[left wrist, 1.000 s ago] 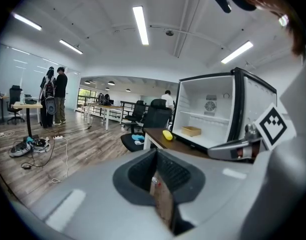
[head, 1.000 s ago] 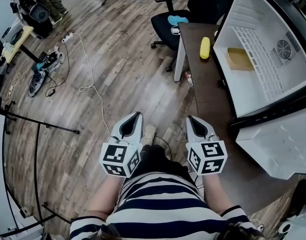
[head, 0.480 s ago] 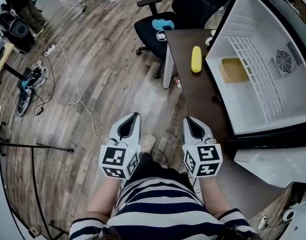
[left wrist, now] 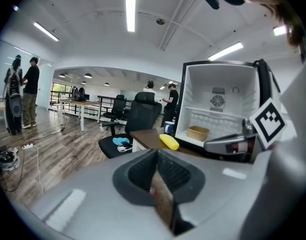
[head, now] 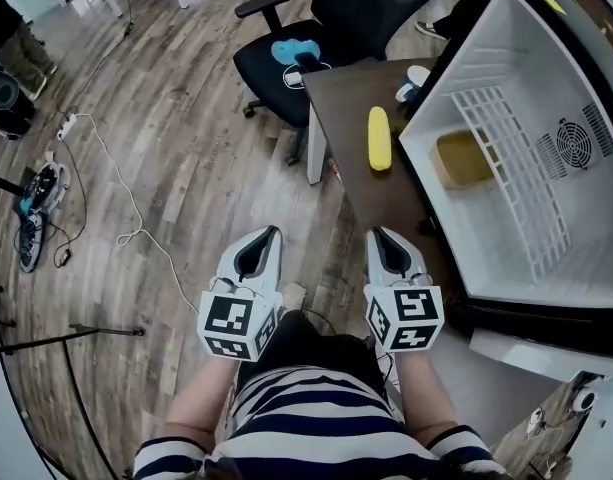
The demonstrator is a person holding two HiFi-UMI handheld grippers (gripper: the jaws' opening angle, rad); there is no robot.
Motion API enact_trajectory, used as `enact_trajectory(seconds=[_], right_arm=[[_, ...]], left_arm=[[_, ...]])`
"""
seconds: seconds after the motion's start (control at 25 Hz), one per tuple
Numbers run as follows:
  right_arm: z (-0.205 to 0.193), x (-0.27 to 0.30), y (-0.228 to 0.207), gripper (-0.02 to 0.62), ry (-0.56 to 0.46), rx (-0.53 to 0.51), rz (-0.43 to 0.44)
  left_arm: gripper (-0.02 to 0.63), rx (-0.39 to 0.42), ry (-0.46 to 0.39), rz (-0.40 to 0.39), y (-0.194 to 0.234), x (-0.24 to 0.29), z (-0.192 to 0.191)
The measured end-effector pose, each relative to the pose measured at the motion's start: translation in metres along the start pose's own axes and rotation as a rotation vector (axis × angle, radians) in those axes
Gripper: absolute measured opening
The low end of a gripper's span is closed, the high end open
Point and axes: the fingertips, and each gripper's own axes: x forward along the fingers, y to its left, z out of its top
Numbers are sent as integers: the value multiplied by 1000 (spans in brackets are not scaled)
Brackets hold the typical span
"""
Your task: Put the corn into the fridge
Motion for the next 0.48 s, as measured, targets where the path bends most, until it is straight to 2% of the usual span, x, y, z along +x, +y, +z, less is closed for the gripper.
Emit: enact_trajectory(seconds=[0.16,0.48], right_arm=[[6,27,-13,56,10,20,-32],[16,74,-42,105,14,48,-108]], left_arm=[[0,17,19,-48,7,30,3],[0,36,47,-109,23,82,4]])
